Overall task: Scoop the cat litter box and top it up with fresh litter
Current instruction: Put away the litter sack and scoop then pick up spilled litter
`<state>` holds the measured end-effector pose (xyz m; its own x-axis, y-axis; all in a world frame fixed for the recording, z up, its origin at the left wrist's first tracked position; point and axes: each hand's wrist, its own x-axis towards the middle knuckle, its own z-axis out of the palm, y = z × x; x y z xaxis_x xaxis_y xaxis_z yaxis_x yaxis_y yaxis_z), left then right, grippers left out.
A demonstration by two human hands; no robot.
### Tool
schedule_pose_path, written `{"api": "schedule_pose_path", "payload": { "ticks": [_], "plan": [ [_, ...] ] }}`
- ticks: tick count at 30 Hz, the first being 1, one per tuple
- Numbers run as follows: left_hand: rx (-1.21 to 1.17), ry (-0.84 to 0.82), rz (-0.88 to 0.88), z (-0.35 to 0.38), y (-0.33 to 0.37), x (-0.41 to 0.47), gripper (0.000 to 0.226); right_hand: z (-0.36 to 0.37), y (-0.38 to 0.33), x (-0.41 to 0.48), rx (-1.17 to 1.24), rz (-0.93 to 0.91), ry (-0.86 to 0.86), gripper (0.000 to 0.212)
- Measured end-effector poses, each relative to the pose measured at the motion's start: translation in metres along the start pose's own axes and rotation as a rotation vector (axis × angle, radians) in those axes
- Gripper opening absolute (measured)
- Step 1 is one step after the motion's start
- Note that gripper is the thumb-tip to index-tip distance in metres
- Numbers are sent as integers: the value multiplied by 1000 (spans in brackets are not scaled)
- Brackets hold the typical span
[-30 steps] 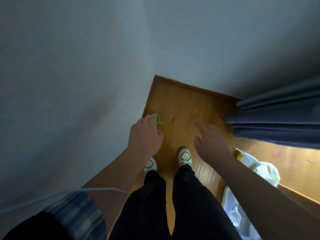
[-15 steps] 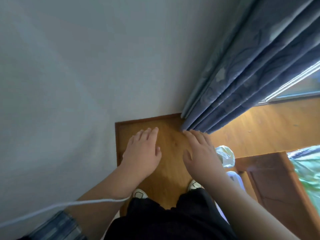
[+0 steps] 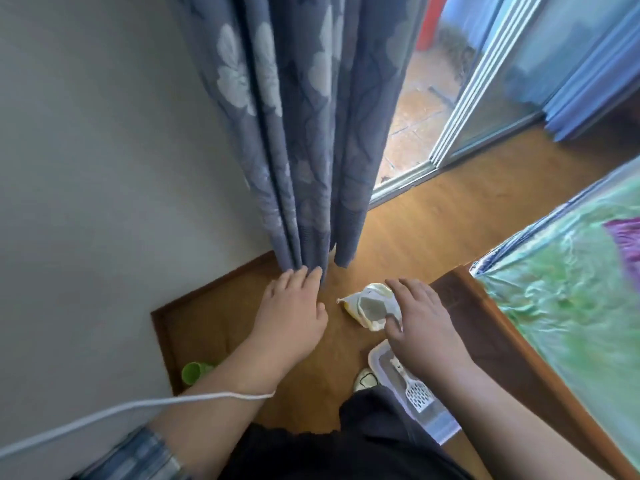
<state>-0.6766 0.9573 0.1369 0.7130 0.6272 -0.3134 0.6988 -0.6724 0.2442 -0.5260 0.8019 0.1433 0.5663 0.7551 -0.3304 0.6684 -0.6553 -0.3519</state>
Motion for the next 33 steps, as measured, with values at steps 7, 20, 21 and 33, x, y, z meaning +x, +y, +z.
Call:
{"api": "schedule_pose_path", "payload": {
  "ticks": [7,20,21,33],
  "plan": [
    [86,-121,111,30,93,70,58,-25,107,21,65,132,-14,57],
    [71,-368,13,226,104,240,33,153,225,155,349,515,-200,54],
    [67,-411,-15,258,98,256,31,179,238,173,353,535,-201,54],
    [-154,-570,-452,598,6,396,73,486,377,325,405,720,-315,61]
  ]
}}
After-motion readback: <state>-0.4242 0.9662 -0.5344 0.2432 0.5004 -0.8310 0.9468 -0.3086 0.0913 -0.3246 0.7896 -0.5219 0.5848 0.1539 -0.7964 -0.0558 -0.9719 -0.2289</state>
